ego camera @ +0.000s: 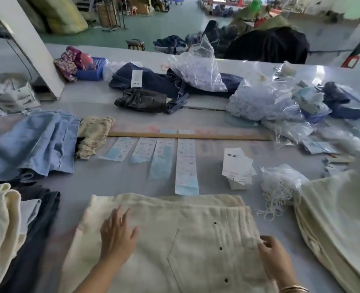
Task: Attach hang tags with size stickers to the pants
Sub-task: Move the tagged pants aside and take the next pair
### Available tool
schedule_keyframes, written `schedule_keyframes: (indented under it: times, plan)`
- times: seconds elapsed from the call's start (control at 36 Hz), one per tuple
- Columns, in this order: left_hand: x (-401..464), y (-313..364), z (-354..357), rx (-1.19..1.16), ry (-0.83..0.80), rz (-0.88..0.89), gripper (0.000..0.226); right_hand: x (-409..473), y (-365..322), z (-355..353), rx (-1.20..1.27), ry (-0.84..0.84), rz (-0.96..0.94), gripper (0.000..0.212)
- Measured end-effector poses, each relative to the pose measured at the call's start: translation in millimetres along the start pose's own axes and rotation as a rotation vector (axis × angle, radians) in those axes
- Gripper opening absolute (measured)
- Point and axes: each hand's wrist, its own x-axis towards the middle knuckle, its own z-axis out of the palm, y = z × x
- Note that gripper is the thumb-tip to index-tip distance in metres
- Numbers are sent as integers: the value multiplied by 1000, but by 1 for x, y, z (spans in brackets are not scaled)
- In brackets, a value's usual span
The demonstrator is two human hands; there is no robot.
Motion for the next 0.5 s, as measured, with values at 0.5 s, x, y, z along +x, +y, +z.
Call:
schedule_keyframes:
  times: [0.5]
  plan:
    - [-18,75,29,-309,-70,-26,34,-38,-27,15,-358,-31,-272,18]
